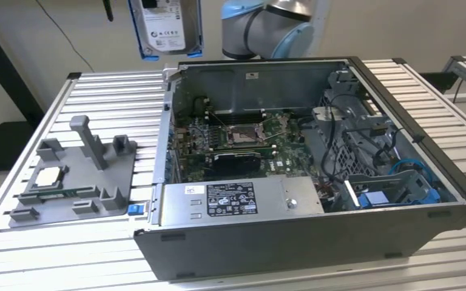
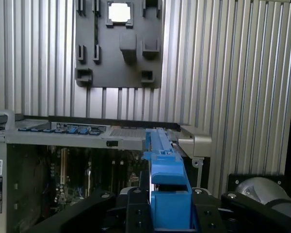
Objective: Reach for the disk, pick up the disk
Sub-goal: 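Pick up the disk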
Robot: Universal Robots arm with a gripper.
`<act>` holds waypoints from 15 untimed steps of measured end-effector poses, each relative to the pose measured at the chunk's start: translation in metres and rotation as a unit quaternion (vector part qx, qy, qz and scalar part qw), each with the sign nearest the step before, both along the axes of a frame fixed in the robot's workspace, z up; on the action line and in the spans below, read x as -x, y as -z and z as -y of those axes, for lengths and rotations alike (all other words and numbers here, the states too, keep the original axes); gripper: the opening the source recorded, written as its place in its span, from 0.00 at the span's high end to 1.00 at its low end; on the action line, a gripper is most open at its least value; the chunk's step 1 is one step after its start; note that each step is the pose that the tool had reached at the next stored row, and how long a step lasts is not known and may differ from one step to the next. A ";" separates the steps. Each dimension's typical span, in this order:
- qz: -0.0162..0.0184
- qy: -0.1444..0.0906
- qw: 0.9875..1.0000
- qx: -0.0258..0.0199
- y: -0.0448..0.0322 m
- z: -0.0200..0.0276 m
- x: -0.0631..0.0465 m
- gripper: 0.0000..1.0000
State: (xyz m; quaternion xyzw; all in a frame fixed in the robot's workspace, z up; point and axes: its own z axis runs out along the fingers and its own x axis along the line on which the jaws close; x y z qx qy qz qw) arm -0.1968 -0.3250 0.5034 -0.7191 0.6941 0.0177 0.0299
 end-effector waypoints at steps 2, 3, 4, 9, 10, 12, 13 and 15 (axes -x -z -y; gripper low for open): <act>0.000 0.000 1.000 0.000 0.0000 0.0000 -0.008 1.00; 0.000 0.000 1.000 0.000 0.0000 0.0000 -0.011 1.00; 0.000 0.000 1.000 0.000 0.0000 0.0000 -0.015 1.00; 0.000 0.000 1.000 0.000 0.0000 0.0000 -0.034 1.00; 0.000 0.000 1.000 0.000 0.0000 0.0000 -0.038 1.00; 0.000 0.000 1.000 0.000 0.0000 0.0000 -0.045 1.00; 0.000 0.000 1.000 0.000 0.0000 0.0000 -0.049 1.00; 0.000 0.000 1.000 0.000 0.0000 0.0000 -0.057 1.00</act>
